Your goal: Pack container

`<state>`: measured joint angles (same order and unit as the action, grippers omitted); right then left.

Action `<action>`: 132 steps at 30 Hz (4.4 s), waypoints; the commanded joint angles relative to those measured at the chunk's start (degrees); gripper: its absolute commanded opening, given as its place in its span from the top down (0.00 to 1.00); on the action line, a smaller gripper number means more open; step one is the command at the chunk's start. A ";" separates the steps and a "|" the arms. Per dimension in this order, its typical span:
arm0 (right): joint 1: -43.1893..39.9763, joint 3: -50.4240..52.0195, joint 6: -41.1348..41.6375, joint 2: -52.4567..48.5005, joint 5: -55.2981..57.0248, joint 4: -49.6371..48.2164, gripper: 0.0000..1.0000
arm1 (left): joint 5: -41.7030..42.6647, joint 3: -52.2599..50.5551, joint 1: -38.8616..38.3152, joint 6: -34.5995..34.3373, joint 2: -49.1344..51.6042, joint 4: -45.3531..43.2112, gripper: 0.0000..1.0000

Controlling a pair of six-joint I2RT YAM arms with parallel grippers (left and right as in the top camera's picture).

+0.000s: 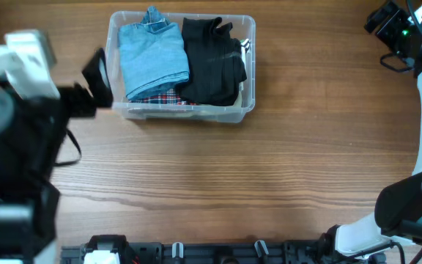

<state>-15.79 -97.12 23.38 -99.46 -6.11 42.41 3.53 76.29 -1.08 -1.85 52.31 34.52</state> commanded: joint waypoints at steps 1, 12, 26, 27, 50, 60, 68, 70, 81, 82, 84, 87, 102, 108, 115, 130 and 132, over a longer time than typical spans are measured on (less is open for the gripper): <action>0.22 -0.63 0.81 -0.52 0.55 -0.04 0.00 | 1.64 -20.22 0.46 1.38 -8.87 -15.15 0.00; 0.24 -0.63 0.79 -0.52 0.55 0.07 0.00 | 1.36 -46.80 0.48 -0.50 -19.21 -31.76 0.00; 0.22 -0.63 0.79 -0.52 0.55 0.09 0.00 | 1.36 -69.16 0.46 -0.48 -43.60 -41.97 0.00; 0.22 -0.63 0.79 -0.52 0.55 0.09 0.00 | 1.33 -69.68 0.46 -0.48 -44.35 -41.99 0.00; 0.22 -0.63 0.79 -0.52 0.55 0.09 0.00 | 1.60 -75.97 0.94 -5.07 -52.19 -30.36 0.00; 0.22 -0.63 0.79 -0.52 0.55 0.09 0.00 | 1.53 -75.97 0.94 -5.05 -52.15 -30.45 0.00; 0.22 -0.63 0.79 -0.52 0.55 0.09 0.00 | 1.55 -75.95 0.94 -5.03 -52.15 -30.45 0.00; 0.22 -0.63 0.79 -0.52 0.55 0.09 0.00 | 1.55 -75.95 0.94 -5.03 -52.15 -30.45 0.00; 1.90 -0.63 0.79 5.29 0.57 0.13 0.00 | 1.55 -75.95 0.94 -5.05 -52.15 -30.45 0.00; 3.54 -0.63 0.79 7.91 0.57 0.13 0.00 | 1.53 -75.95 0.94 -5.03 -52.15 -30.45 0.00; 7.17 -0.63 0.76 12.11 0.57 0.13 0.00 | 1.55 -75.97 0.94 -5.03 -52.15 -30.45 0.00; 18.23 -0.63 -5.55 20.33 11.93 0.35 0.00 | 1.53 -75.97 0.94 -5.03 -52.15 -30.45 0.00; 20.59 61.64 -21.16 62.64 -0.42 -52.92 0.00 | 1.55 -75.95 0.94 -5.03 -52.15 -30.45 0.00; 16.02 81.44 -22.08 79.36 -4.94 -57.94 0.00 | 1.55 -75.95 0.94 -5.03 -52.15 -30.45 0.00; 16.02 94.42 -21.92 90.79 -4.02 -57.88 0.00 | 1.55 -75.95 0.94 -5.03 -52.15 -30.45 0.00; 16.02 96.83 -22.10 99.27 -0.68 -42.84 0.00 | 1.55 -75.95 0.94 -5.05 -52.15 -30.45 0.00; 16.02 96.83 -22.08 99.27 -0.28 -42.80 0.00 | 1.55 -75.95 0.94 -5.03 -52.15 -30.45 0.00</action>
<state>0.49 -0.43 1.80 -1.10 -7.60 -0.38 4.43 0.58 -0.56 -6.33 0.69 3.79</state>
